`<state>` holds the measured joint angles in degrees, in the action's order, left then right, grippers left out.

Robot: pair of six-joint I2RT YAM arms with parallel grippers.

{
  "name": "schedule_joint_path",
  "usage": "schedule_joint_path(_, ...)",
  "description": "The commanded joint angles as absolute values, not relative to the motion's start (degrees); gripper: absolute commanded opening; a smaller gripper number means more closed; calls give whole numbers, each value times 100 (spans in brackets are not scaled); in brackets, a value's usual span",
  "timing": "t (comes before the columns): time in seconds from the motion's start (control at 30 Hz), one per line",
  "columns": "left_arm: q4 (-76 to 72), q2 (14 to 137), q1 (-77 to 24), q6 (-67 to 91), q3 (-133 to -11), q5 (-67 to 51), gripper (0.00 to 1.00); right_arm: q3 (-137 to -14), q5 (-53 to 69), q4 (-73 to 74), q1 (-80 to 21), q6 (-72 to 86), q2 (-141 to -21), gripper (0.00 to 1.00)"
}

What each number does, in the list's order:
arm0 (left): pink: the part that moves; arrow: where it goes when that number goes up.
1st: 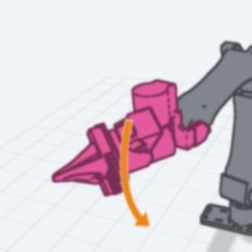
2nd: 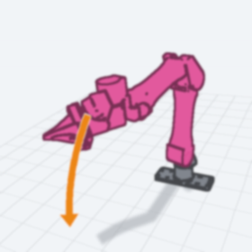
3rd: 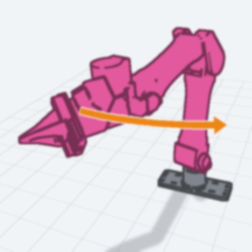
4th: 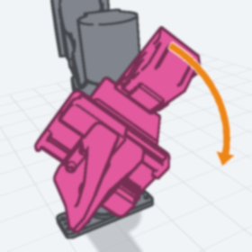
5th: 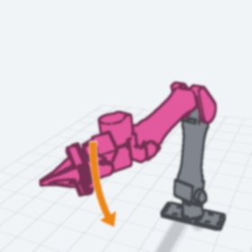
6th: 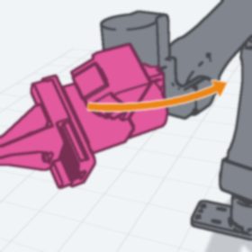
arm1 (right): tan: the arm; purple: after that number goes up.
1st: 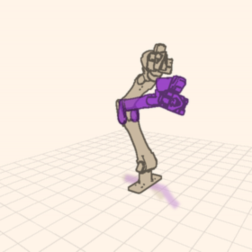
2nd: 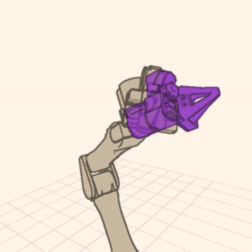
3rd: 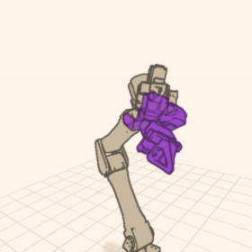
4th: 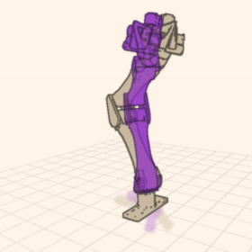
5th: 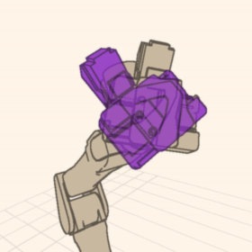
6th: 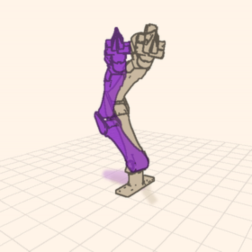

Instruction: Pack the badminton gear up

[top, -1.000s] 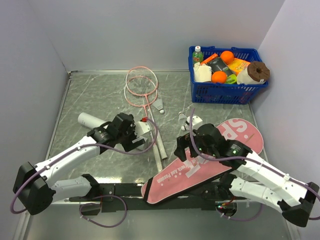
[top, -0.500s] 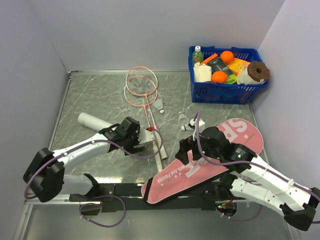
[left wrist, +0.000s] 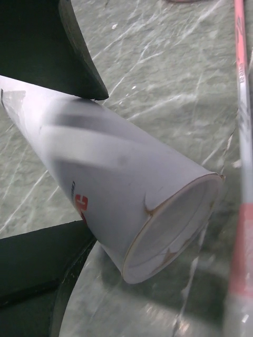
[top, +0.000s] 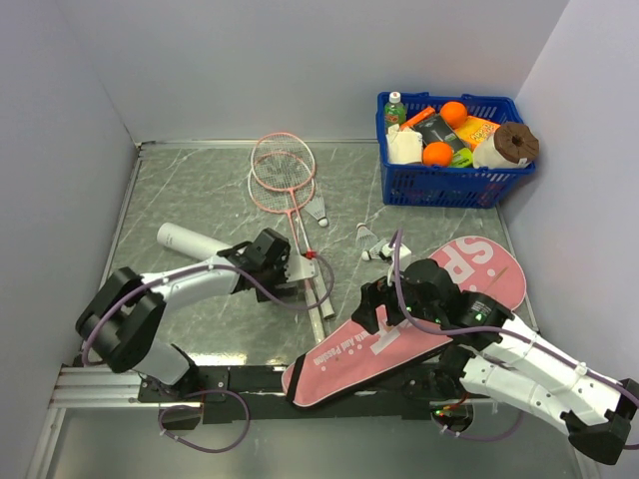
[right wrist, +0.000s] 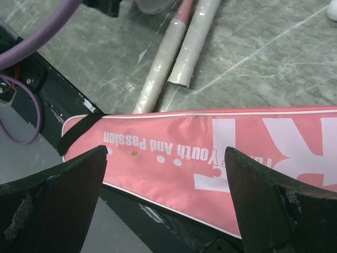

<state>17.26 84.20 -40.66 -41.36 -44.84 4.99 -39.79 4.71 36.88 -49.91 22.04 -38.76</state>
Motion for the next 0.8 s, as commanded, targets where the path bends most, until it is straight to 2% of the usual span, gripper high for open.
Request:
schedule_joint_path(0.0, 1977, 8893, -3894, -3973, -4842, 176, 95, -3938, 545, 3525, -5036, 2329, -3806, 100)
schedule_joint_path(0.17, 2091, 9026, -3823, -3701, -4974, 167, 87, -3964, 562, 3507, -5036, 2347, -3806, 100)
schedule_joint_path(0.23, 2197, 9096, -3823, -3560, -5062, 115, 79, -3964, 589, 3489, -5036, 2338, -3849, 100)
schedule_joint_path(0.27, 2328, 9114, -3823, -3429, -5097, 45, 71, -3964, 598, 3489, -5036, 2338, -3867, 100)
schedule_joint_path(0.4, 2583, 9167, -3832, -2998, -5212, 53, 55, -3973, 642, 3446, -5027, 2373, -3929, 100)
schedule_joint_path(0.63, 2795, 9228, -3823, -2085, -5098, -184, 49, -3999, 685, 3410, -5036, 2391, -4113, 100)
schedule_joint_path(0.77, 2488, 8966, -3823, -1986, -4738, -483, 58, -4016, 642, 3463, -5036, 2399, -4227, 100)
